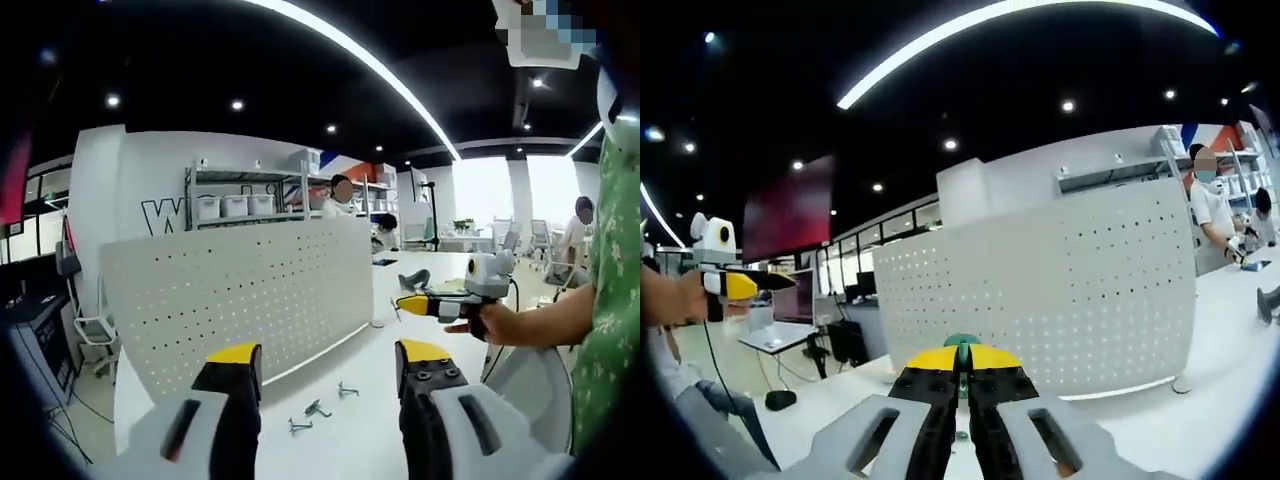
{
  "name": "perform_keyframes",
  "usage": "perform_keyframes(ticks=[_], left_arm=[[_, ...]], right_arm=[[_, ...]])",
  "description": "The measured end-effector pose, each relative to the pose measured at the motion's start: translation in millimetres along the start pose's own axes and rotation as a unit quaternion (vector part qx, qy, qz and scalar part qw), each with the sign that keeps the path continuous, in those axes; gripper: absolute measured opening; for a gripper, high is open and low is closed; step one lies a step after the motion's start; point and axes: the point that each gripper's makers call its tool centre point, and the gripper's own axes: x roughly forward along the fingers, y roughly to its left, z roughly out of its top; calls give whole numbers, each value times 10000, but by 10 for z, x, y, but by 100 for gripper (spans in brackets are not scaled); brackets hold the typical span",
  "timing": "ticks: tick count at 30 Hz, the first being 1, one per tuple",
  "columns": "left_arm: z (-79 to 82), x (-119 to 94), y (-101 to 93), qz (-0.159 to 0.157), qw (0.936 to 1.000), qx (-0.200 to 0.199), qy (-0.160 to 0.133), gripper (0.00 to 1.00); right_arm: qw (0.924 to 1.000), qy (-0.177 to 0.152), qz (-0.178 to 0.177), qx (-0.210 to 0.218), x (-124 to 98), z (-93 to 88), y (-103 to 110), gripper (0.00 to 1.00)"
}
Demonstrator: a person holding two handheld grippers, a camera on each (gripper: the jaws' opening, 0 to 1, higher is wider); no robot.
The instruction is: Insert the hook assembly into the mounting plate slot until the hook locks in place.
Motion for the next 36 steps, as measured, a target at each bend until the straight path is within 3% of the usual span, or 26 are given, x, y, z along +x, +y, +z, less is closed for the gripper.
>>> perform_keyframes(ticks=[1, 4, 10, 19, 27, 36], left_arm=[[-7, -12, 10, 31, 9999, 35, 119, 54], [148, -47, 21, 80, 9998, 166, -124, 54], [115, 25, -51, 44, 9999, 101, -86, 54], [223, 260, -189, -164, 9994, 7, -297, 53], [321, 556, -324, -437, 9979, 34, -470, 51], [325, 559, -274, -407, 9978, -29, -521, 51]], right_arm=[[10000, -4, -9, -10, -14, -2, -7, 1], [10000, -50, -22, -14, -9, 25, -23, 1], [10000, -96, -4, -23, -8, 56, -14, 1], [9998, -168, 11, 46, 41, 148, -16, 1], [9989, -420, 218, 17, 98, 546, 124, 1], [9959, -815, 384, -61, 67, 1055, 267, 1]])
